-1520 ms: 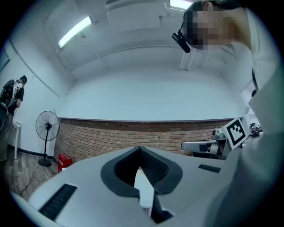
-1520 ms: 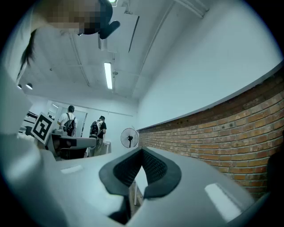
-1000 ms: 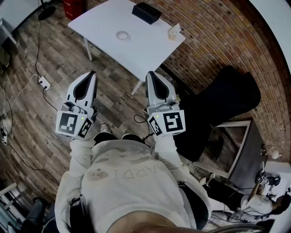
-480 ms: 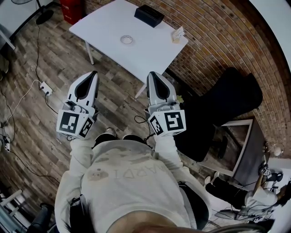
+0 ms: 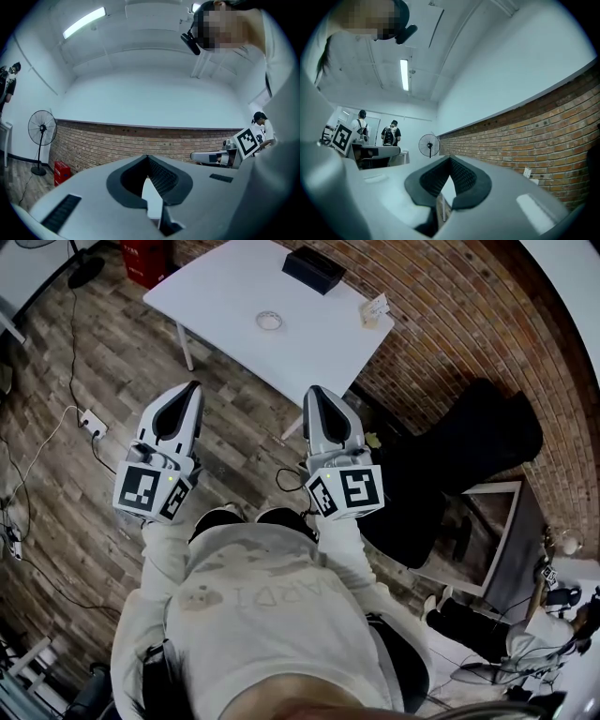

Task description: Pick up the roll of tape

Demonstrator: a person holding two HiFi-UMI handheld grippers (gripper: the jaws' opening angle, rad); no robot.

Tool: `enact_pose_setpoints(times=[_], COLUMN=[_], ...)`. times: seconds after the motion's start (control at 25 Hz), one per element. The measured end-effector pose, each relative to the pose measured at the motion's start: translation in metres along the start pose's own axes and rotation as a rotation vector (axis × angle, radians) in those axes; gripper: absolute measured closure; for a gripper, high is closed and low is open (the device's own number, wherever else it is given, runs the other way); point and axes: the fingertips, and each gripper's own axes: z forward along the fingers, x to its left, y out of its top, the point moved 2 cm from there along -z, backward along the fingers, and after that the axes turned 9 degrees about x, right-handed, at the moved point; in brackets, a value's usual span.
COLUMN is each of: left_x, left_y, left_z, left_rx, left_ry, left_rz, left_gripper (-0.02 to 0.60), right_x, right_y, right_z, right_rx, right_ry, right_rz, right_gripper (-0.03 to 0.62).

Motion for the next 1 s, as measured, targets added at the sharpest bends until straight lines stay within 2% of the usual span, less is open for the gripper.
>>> enact_pose_setpoints(times=[0.36,0.64,1.0], left_x=[0.012,0.044,0.088], left_y=[-0.004,-0.01,0.0], left_z=[0.028,0.051,0.121], left_rx=[0.009,0.014,0.002], left_ry=[-0.049,-0.014,0.002], left_rz=[-0.014,-0.028,-0.022], left_gripper=[0.577,0.577,0.576], right_x=[-0.019,-0.027,-0.066], right_y=[-0.003,-0.009,-0.001], right_z=[0.019,0.061,0.139], right_rx=[0.02,0.029,0.017], right_ry=[-0.05,-0.024,0.005], right_rz=[0.016,0.0,0.0], right_gripper=[0.583,0.584,0.583])
